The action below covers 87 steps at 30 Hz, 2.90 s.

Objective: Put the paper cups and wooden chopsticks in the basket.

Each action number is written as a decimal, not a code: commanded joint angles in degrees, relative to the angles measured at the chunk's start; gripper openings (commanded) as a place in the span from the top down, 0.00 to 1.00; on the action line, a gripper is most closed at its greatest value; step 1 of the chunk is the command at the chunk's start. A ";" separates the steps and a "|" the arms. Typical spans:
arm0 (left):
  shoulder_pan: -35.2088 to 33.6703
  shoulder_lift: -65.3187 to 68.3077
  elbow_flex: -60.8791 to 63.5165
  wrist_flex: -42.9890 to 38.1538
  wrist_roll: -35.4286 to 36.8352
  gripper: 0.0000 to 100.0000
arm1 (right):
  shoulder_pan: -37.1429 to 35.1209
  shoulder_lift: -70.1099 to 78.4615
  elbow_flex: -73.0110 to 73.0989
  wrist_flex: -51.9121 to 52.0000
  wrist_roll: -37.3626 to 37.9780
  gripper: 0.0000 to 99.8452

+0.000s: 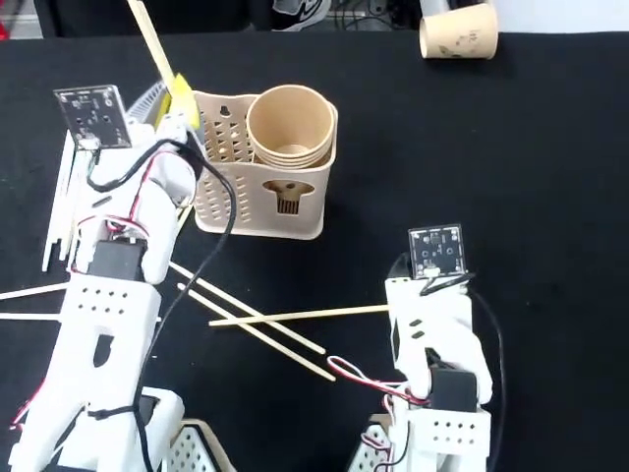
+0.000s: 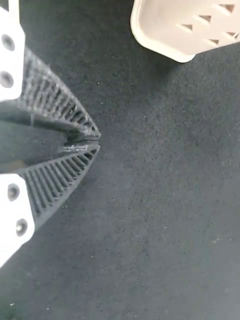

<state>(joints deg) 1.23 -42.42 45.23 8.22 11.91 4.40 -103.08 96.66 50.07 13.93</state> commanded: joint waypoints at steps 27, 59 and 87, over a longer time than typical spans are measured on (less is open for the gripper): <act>1.27 -11.69 4.26 18.11 -8.88 0.81 | 0.53 -3.82 -0.13 0.35 0.53 0.98; -37.23 44.13 -55.60 68.40 -31.74 0.80 | 0.44 -3.82 -0.13 0.35 0.53 0.98; -36.18 127.30 -134.37 81.93 -37.01 0.82 | 0.44 -3.91 -0.13 0.97 0.53 0.98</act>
<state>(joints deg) -35.08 78.73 -82.24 87.16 -24.92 4.40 -103.08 96.66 50.95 13.93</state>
